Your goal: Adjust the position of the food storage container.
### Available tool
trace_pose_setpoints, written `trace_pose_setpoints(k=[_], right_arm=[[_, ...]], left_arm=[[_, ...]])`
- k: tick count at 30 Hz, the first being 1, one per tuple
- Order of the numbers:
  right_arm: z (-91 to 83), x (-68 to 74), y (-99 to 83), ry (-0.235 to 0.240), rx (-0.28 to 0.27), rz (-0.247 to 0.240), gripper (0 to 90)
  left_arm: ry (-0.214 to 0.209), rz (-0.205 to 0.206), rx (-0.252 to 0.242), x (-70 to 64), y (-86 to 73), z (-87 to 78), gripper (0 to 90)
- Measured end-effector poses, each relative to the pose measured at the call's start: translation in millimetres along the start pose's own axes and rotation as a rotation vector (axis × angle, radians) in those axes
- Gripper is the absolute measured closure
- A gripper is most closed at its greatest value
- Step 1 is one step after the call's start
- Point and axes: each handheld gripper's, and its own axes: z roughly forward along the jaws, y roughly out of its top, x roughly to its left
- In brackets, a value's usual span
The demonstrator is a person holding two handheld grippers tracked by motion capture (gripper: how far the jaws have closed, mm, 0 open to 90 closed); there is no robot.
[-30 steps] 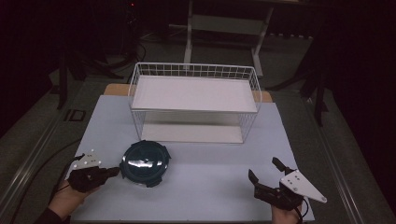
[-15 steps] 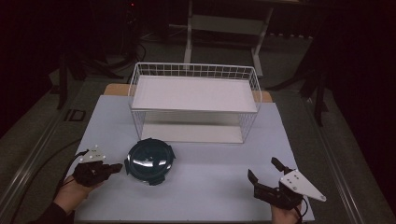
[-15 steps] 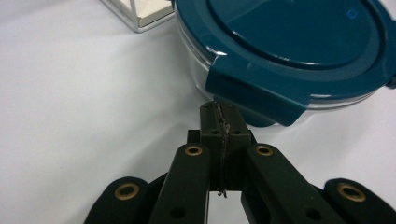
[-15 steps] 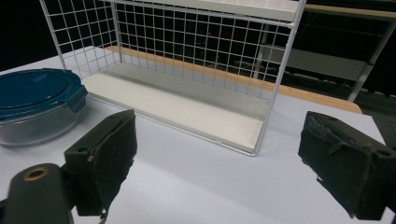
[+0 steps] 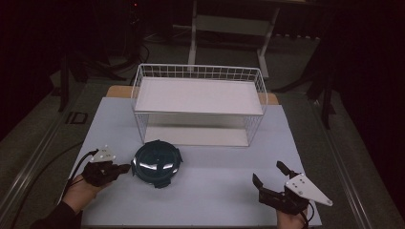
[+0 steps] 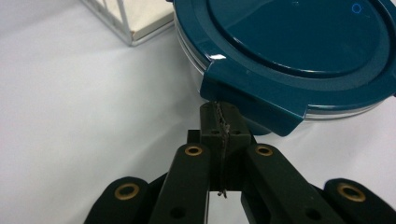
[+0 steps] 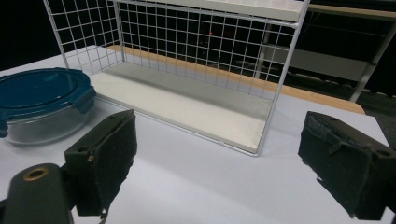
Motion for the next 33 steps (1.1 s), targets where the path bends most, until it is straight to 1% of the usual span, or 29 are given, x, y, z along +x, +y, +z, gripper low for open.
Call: trace_pose_setpoints(k=[1, 3, 9, 10, 11, 15, 17, 20, 21, 22, 23, 24, 26, 27, 30, 31, 33], right_arm=[[0.0, -0.1, -0.1, 0.001, 0.000, 0.001, 11.3], [0.1, -0.2, -0.2, 0.002, 0.001, 0.003, 11.3], [0.3, -0.1, -0.4, 0.007, 0.002, 0.005, 11.3], [0.3, -0.1, -0.4, 0.007, 0.002, 0.005, 11.3], [0.4, 0.2, -0.4, 0.009, 0.003, 0.003, 11.3], [0.8, 0.6, -0.5, 0.012, 0.005, 0.001, 11.3], [1.3, 1.0, -0.6, 0.015, 0.006, -0.001, 11.3], [1.4, 1.0, -0.7, 0.017, 0.007, 0.001, 11.3], [0.9, 0.9, -0.6, 0.015, 0.006, 0.000, 11.3], [0.9, 0.9, -0.6, 0.015, 0.006, 0.000, 11.3], [0.4, 0.5, -0.5, 0.014, 0.003, 0.001, 11.3], [0.4, 0.5, -0.5, 0.014, 0.003, 0.001, 11.3], [1.1, 0.0, -0.8, 0.015, 0.005, 0.003, 11.3], [1.2, 0.2, -1.1, 0.016, 0.007, 0.001, 11.3], [0.7, 0.7, -0.9, 0.015, 0.007, -0.001, 11.3], [1.0, 1.1, -0.7, 0.015, 0.007, -0.001, 11.3], [1.3, 1.5, -0.8, 0.016, 0.008, -0.001, 11.3]], left_arm=[[-0.002, 0.008, 0.004, -0.1, 5.1, 4.5, 89.7], [-0.004, 0.011, 0.005, -0.5, 7.6, 6.9, 89.8], [-0.029, 0.024, 0.001, -5.2, 24.4, 24.7, 89.8], [-0.029, 0.024, 0.001, -5.2, 24.4, 24.7, 89.8], [-0.038, 0.024, -0.002, -6.5, 28.2, 29.3, 89.8], [-0.051, 0.025, -0.006, -8.7, 33.2, 35.1, 89.8], [-0.060, 0.034, -0.013, -11.7, 38.0, 40.4, 89.8], [-0.070, 0.042, -0.009, -10.8, 40.0, 40.3, 89.8], [-0.073, 0.028, -0.019, -9.9, 40.1, 37.9, 89.8], [-0.073, 0.028, -0.019, -9.9, 40.1, 37.9, 89.8], [-0.070, 0.038, -0.011, -10.3, 39.8, 37.0, 89.8], [-0.070, 0.038, -0.011, -10.3, 39.8, 37.0, 89.8], [-0.069, 0.045, 0.005, -12.0, 39.7, 38.9, 89.8], [-0.061, 0.044, 0.006, -12.8, 40.1, 40.8, 89.8], [-0.061, 0.038, 0.012, -11.6, 40.9, 41.6, 89.8], [-0.050, 0.043, 0.012, -14.0, 42.7, 43.0, 89.8], [-0.054, 0.045, 0.012, -15.4, 44.0, 44.3, 89.8]])
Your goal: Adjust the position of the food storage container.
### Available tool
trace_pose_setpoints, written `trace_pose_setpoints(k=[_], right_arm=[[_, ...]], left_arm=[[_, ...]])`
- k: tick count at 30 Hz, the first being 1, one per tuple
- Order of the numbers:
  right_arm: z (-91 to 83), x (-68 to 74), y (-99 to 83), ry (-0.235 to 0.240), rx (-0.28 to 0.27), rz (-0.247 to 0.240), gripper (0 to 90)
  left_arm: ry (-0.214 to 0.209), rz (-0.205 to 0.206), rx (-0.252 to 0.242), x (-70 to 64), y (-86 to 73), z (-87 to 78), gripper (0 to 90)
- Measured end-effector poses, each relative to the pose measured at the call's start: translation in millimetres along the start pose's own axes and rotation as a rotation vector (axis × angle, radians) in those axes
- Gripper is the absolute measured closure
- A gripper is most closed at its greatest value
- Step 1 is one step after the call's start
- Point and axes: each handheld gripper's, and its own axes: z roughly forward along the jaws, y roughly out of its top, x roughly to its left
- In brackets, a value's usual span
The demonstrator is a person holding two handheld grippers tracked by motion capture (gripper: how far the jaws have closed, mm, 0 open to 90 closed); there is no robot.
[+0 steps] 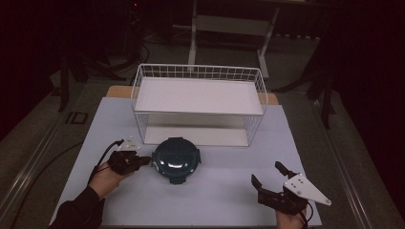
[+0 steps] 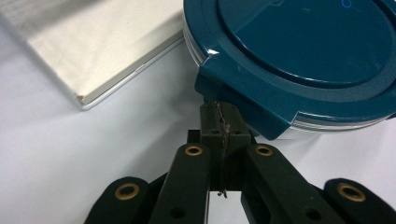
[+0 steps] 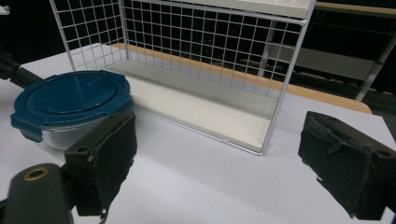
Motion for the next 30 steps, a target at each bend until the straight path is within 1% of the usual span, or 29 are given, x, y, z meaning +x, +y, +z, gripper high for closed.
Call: trace_pose_setpoints(k=[2, 5, 6, 7, 8, 9, 12, 13, 14, 18, 19, 25, 27, 30], right_arm=[[0.5, 0.4, -0.1, 0.002, 0.003, 0.000, 11.3], [1.4, 1.1, -0.5, 0.006, 0.005, -0.005, 11.3], [1.4, 1.1, -0.5, 0.006, 0.005, -0.005, 11.3], [1.2, 0.8, -0.5, 0.008, 0.004, -0.001, 11.3], [1.2, 0.8, -0.5, 0.008, 0.004, -0.001, 11.3], [1.2, 0.5, -0.6, 0.009, 0.005, -0.001, 11.3], [1.3, 0.5, -0.6, 0.011, 0.005, 0.000, 11.3], [1.4, 0.8, -0.8, 0.014, 0.006, -0.003, 11.3], [1.4, 0.9, -0.7, 0.015, 0.005, -0.002, 11.3], [1.6, 1.3, -0.8, 0.017, 0.006, -0.003, 11.3], [2.1, 1.5, -0.9, 0.019, 0.007, -0.004, 11.3], [2.2, 2.4, -1.0, 0.023, 0.008, -0.004, 11.3], [2.8, 2.5, -1.1, 0.026, 0.009, -0.004, 11.3], [3.1, 3.1, -1.1, 0.028, 0.010, -0.007, 11.3]], left_arm=[[-0.007, 0.002, -0.003, -1.4, 2.5, 2.5, 89.8], [-0.023, 0.008, -0.008, -6.7, 10.8, 11.9, 89.8], [-0.023, 0.008, -0.008, -6.7, 10.8, 11.9, 89.8], [-0.032, 0.017, -0.007, -9.7, 15.5, 17.0, 89.8], [-0.032, 0.017, -0.007, -9.7, 15.5, 17.0, 89.8], [-0.039, 0.023, -0.005, -13.4, 20.5, 22.1, 89.8], [-0.042, 0.024, -0.004, -14.9, 22.3, 24.1, 89.8], [-0.053, 0.030, -0.005, -18.7, 26.5, 29.1, 89.8], [-0.056, 0.033, -0.007, -20.2, 27.8, 30.7, 89.8], [-0.063, 0.038, -0.008, -22.4, 30.3, 33.8, 89.8], [-0.066, 0.047, -0.007, -25.8, 34.3, 38.2, 89.8], [-0.079, 0.051, -0.008, -29.8, 39.5, 44.2, 89.8], [-0.081, 0.065, -0.006, -32.0, 42.4, 47.0, 89.8], [-0.085, 0.074, -0.001, -33.3, 45.3, 49.2, 89.8]])
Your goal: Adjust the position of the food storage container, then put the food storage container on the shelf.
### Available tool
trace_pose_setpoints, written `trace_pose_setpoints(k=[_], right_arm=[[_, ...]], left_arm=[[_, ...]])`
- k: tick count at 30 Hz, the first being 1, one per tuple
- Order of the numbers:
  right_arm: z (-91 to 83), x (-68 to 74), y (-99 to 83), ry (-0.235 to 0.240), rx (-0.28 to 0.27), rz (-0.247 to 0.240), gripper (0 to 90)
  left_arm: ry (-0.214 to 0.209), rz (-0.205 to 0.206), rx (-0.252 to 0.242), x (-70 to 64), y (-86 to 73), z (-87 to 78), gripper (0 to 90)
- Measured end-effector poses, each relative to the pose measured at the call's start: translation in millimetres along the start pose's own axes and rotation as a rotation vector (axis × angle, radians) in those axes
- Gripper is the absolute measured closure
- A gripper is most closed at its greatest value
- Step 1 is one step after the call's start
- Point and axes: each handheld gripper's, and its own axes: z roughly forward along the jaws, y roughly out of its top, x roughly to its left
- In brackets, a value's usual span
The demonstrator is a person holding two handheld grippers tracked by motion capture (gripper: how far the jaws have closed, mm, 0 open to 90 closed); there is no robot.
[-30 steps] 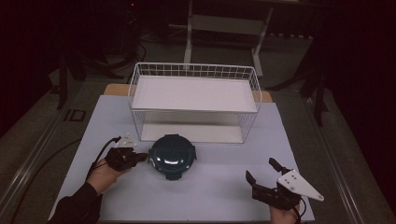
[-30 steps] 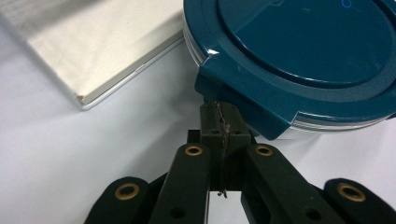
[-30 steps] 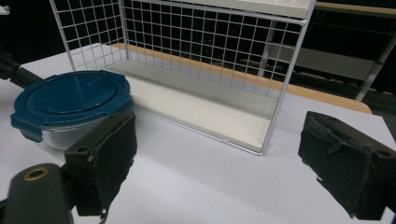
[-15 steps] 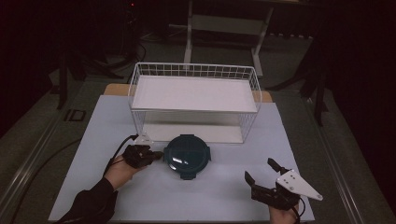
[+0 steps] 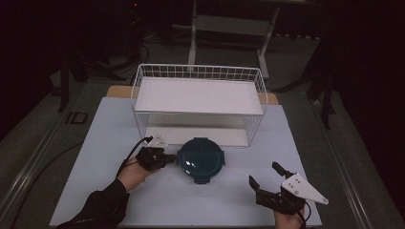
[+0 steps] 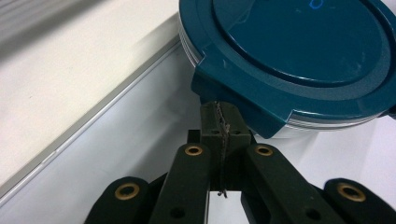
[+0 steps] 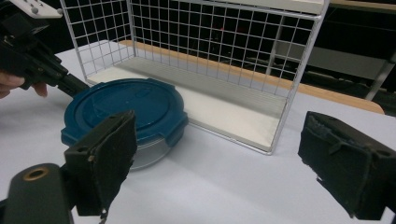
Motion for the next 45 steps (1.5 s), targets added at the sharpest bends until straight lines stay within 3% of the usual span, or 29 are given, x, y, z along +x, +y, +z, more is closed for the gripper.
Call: trace_pose_setpoints(k=[15, 23, 26, 29, 30, 31, 32, 34, 36, 40, 43, 44, 45], right_arm=[[1.6, 1.3, -0.2, 0.010, 0.007, 0.001, 11.3], [0.4, 0.4, -0.2, 0.006, 0.002, 0.004, 11.3], [0.5, 0.4, -0.2, 0.006, 0.001, 0.002, 11.3], [0.7, 0.7, -0.2, 0.008, -0.001, -0.001, 11.3], [0.9, 0.9, -0.2, 0.009, -0.002, -0.001, 11.3], [1.0, 1.1, 0.0, 0.017, -0.006, 0.001, 11.3], [1.1, 1.3, 0.0, 0.018, -0.006, 0.000, 11.2], [1.5, 1.5, -0.1, 0.027, -0.003, -0.002, 11.2], [1.9, 2.3, -0.1, 0.034, -0.004, -0.002, 11.2], [3.0, 4.3, 0.5, 0.047, -0.018, -0.008, 10.5], [3.6, 5.5, 1.5, 0.062, -0.026, -0.009, 10.5], [6.0, 8.5, 3.6, 0.068, -0.033, -0.028, 10.4], [6.0, 8.5, 3.6, 0.068, -0.033, -0.028, 10.4]], left_arm=[[-0.002, 0.024, 0.009, -5.1, 10.5, 10.0, 89.8], [-0.004, 0.020, -0.008, -5.2, 4.6, 1.8, 88.6], [-0.020, 0.011, -0.030, -5.2, 3.5, -7.4, 78.8], [-0.036, -0.007, -0.049, -6.0, 3.5, -13.4, 62.2], [-0.045, -0.025, -0.073, -6.8, 3.4, -20.0, 62.2], [-0.047, -0.035, -0.086, -6.9, 3.3, -22.3, 51.4], [-0.062, -0.073, -0.112, -7.1, 3.5, -27.5, 44.2], [-0.069, -0.090, -0.123, -7.7, 3.6, -30.5, 39.1], [-0.081, -0.097, -0.139, -10.2, 4.1, -35.5, 37.1], [-0.095, -0.091, -0.150, -16.2, 5.6, -40.7, 16.5], [-0.091, -0.077, -0.143, -19.2, 7.5, -42.4, 13.5], [-0.096, -0.073, -0.141, -19.9, 8.3, -42.7, 6.3], [-0.099, -0.072, -0.132, -20.8, 9.6, -43.0, 6.3]])
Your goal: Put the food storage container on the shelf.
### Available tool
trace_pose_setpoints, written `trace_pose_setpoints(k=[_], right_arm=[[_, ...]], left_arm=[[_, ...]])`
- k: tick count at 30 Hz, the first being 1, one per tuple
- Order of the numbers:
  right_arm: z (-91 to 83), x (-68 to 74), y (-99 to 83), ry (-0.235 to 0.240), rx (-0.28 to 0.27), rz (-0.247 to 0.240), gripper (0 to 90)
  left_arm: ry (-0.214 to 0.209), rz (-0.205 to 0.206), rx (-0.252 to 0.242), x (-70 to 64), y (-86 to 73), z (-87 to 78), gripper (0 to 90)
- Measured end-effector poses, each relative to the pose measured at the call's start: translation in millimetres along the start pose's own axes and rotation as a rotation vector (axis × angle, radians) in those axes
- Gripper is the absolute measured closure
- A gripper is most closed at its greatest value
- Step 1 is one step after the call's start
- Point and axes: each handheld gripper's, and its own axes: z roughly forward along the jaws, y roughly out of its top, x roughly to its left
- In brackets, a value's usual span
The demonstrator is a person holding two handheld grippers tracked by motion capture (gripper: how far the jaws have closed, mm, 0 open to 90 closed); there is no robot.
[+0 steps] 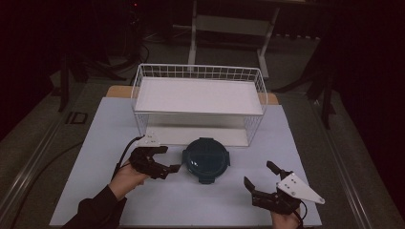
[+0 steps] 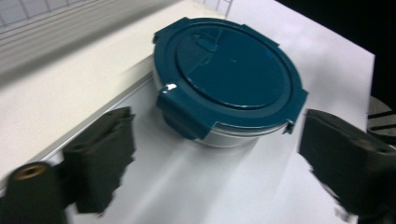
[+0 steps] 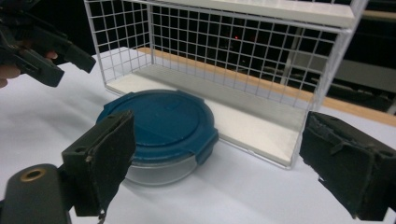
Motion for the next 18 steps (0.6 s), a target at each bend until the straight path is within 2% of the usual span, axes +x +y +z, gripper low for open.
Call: trace_pose_setpoints(k=[3, 7, 10, 14, 15, 18], right_arm=[[2.9, 3.8, 2.9, 0.017, -0.005, -0.014, 10.4], [6.3, 5.0, 8.7, 0.035, -0.016, -0.019, 10.5], [7.7, 4.9, 14.7, 0.039, -0.050, -0.028, 10.5], [10.5, 3.8, 22.6, 0.049, -0.074, -0.040, 10.6], [11.3, 3.4, 24.0, 0.048, -0.077, -0.040, 12.9], [12.5, 2.3, 26.7, 0.053, -0.078, -0.046, 13.9]], left_arm=[[-0.010, 0.002, 0.002, -4.3, 4.4, -1.2, 1.8], [0.005, -0.013, -0.027, -12.0, 14.7, -4.5, 1.5], [0.023, -0.006, -0.046, -15.3, 21.2, -4.5, 1.5], [0.014, -0.025, -0.055, -14.0, 26.2, 2.4, 1.5], [0.006, -0.033, -0.059, -12.9, 27.2, 4.6, 1.5], [-0.003, -0.067, -0.063, -7.2, 29.9, 10.7, 1.5]])
